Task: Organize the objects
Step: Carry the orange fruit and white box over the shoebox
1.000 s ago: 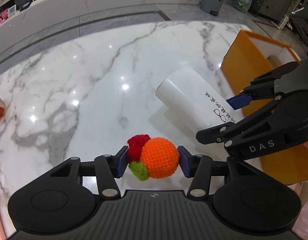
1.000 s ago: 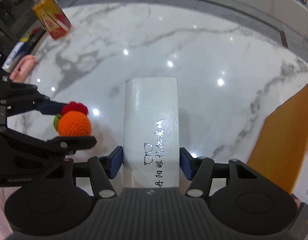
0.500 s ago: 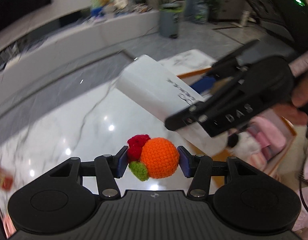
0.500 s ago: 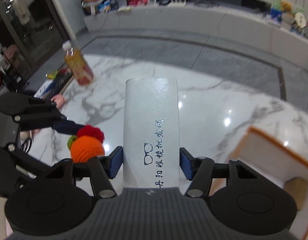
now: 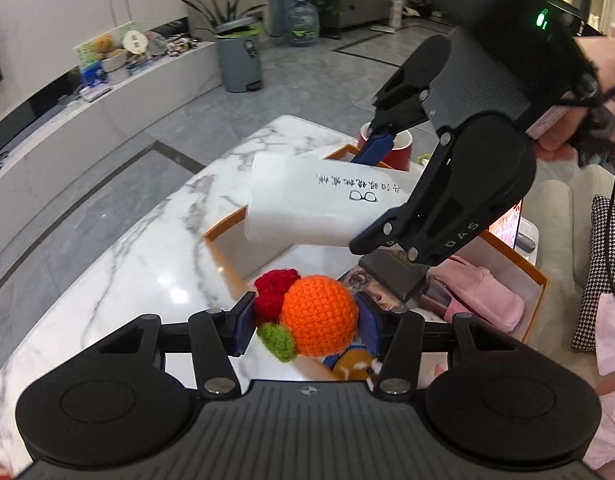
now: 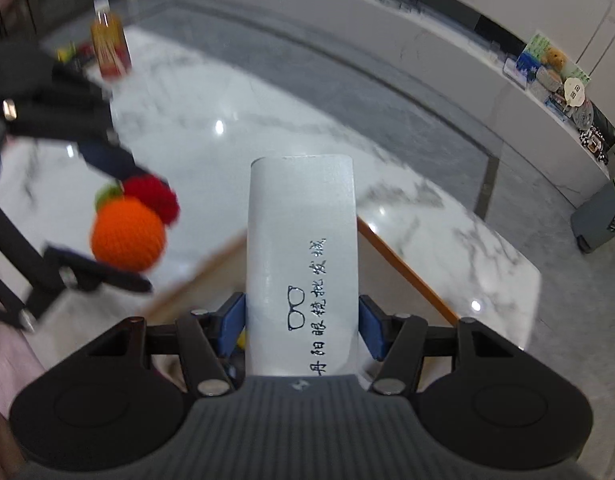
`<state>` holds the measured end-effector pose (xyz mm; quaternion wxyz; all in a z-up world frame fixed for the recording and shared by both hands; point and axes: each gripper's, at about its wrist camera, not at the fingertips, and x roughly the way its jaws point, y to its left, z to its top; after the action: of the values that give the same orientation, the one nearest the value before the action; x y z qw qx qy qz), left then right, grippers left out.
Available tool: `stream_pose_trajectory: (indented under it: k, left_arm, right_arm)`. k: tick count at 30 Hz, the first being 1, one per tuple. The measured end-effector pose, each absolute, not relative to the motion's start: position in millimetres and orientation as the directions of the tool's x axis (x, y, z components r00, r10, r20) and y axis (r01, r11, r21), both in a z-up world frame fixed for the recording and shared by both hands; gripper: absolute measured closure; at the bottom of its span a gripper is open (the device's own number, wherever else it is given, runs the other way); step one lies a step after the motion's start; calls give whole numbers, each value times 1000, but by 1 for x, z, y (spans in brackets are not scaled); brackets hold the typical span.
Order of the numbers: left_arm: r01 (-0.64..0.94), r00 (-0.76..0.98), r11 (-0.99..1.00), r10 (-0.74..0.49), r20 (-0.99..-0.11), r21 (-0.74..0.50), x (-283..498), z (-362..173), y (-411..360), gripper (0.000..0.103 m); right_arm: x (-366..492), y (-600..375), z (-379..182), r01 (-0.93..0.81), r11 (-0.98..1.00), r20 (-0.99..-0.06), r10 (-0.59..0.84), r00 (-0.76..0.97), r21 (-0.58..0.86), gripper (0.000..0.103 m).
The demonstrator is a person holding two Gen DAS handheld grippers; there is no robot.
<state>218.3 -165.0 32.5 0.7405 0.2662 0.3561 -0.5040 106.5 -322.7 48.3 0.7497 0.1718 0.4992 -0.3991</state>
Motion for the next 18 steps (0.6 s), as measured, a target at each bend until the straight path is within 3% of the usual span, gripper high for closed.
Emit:
stream_pose_trajectory:
  k: [6, 18]
  left_arm:
    - [956, 175, 294, -540, -823, 11, 236, 20, -172, 43]
    - [988, 91, 156, -494, -865, 15, 251, 6, -194, 43]
  right_arm:
    - [100, -343, 12, 646, 734, -924, -364, 114, -210, 42]
    - [126, -371, -33, 236, 912, -928, -364, 82, -336, 42]
